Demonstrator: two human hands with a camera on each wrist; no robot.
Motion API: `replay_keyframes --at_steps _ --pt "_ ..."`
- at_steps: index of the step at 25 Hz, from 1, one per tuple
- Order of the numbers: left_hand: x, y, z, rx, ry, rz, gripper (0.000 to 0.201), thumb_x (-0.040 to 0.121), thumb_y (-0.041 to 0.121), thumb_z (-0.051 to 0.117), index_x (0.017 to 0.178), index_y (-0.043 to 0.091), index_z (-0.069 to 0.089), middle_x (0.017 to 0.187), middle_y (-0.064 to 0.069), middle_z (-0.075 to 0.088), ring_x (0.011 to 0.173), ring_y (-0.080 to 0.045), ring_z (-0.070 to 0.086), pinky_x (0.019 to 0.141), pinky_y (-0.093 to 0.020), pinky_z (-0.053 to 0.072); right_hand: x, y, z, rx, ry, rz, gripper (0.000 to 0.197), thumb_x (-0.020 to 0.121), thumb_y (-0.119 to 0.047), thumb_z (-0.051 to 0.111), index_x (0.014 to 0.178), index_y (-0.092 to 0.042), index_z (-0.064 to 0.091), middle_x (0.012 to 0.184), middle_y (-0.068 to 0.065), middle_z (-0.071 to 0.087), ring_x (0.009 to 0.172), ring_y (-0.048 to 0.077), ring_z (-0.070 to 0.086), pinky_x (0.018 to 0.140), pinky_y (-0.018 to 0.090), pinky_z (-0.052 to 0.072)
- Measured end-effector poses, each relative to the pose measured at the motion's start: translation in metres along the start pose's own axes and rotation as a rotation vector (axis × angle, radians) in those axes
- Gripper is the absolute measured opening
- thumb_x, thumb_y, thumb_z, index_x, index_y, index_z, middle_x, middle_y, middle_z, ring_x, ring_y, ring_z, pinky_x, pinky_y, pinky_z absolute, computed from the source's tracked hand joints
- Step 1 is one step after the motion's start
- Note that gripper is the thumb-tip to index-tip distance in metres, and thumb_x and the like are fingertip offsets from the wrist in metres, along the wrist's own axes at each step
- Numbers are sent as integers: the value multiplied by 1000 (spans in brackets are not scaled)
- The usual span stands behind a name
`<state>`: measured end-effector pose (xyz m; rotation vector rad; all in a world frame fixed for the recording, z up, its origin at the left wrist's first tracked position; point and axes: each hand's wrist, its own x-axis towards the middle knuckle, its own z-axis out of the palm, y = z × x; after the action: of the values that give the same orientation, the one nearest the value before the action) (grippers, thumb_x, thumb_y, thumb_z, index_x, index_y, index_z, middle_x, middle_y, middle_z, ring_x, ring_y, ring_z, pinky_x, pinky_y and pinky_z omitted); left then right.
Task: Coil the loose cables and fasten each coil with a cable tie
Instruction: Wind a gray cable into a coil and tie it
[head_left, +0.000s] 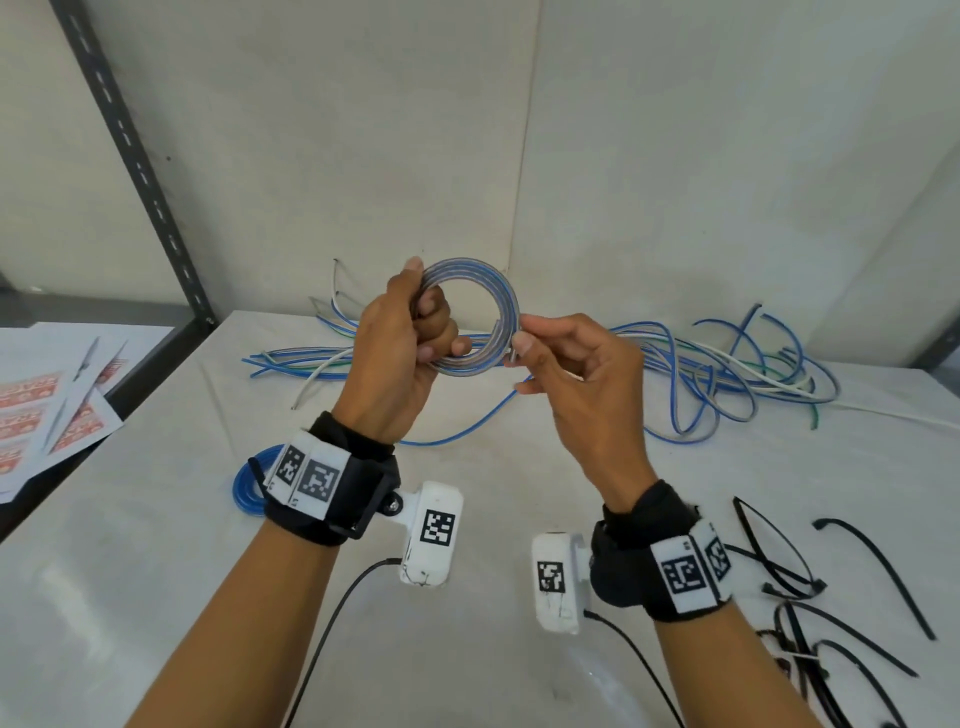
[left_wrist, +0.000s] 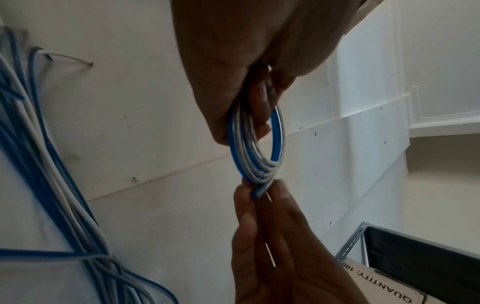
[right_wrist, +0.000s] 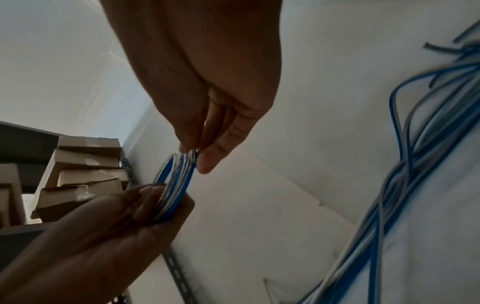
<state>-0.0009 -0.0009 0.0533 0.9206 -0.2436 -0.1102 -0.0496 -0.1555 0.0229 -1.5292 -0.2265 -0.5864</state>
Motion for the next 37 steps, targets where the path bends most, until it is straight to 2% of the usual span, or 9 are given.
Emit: replay_keyframes --at_steps 5,9,13,16,19,23,28,34,37 --pt "-2 -7 5 -71 -24 2 45 110 33 33 67 17 34 49 7 18 42 -10 18 52 -26 36 -9 0 17 238 102 74 20 86 -4 77 100 -5 62 97 15 78 92 32 75 78 39 61" --pt "-2 -8 6 -45 -87 -95 44 108 30 30 69 13 42 48 4 25 42 -13 25 58 -29 46 -1 -1 5 221 121 35 18 85 2 75 95 -4 61 91 17 77 83 32 77 74 38 61" --pt "-4 0 -4 396 -236 -269 49 108 34 32 75 5 55 46 -3 36 42 -19 37 64 -35 52 8 -6 -23 115 -214 41 16 78 -1 76 92 -4 68 88 12 78 76 27 76 73 32 60" --pt "-10 -1 -8 687 -380 -273 48 108 37 39 76 4 56 50 -3 39 46 -18 41 68 -34 55 9 -4 -30 -19 -313 39 16 81 2 76 93 -6 71 89 8 79 75 26 75 76 35 61" --pt "-11 3 -12 562 -458 -301 40 105 34 42 83 4 56 54 -1 36 47 -15 40 70 -32 56 9 -4 -32 -60 -275 24 17 84 3 76 96 -8 71 92 12 79 78 30 76 80 43 62" --pt "-13 3 -10 472 -446 -274 32 106 29 41 89 5 55 62 4 19 54 -13 15 57 -24 46 10 -4 -32 -112 -224 12 16 89 1 73 104 -2 70 96 15 78 81 31 76 82 48 62" --pt "-13 1 -6 494 -373 -138 32 109 25 37 87 6 50 63 4 19 52 -9 18 50 -21 33 10 -13 -29 -69 -228 42 19 101 -2 56 116 -2 67 101 15 77 85 29 77 74 40 63" --pt "-10 -1 -7 469 -332 -40 33 110 25 35 85 7 48 61 6 21 52 -9 19 50 -21 33 6 -13 -17 -210 -134 27 26 84 -13 82 101 -26 68 99 1 77 83 19 76 75 48 62" --pt "-8 1 -5 403 -327 -163 39 110 29 35 83 6 52 58 5 22 47 -10 21 51 -23 38 6 -17 -24 -151 -159 48 26 82 -6 82 101 -19 70 96 4 78 79 23 77 70 39 62"
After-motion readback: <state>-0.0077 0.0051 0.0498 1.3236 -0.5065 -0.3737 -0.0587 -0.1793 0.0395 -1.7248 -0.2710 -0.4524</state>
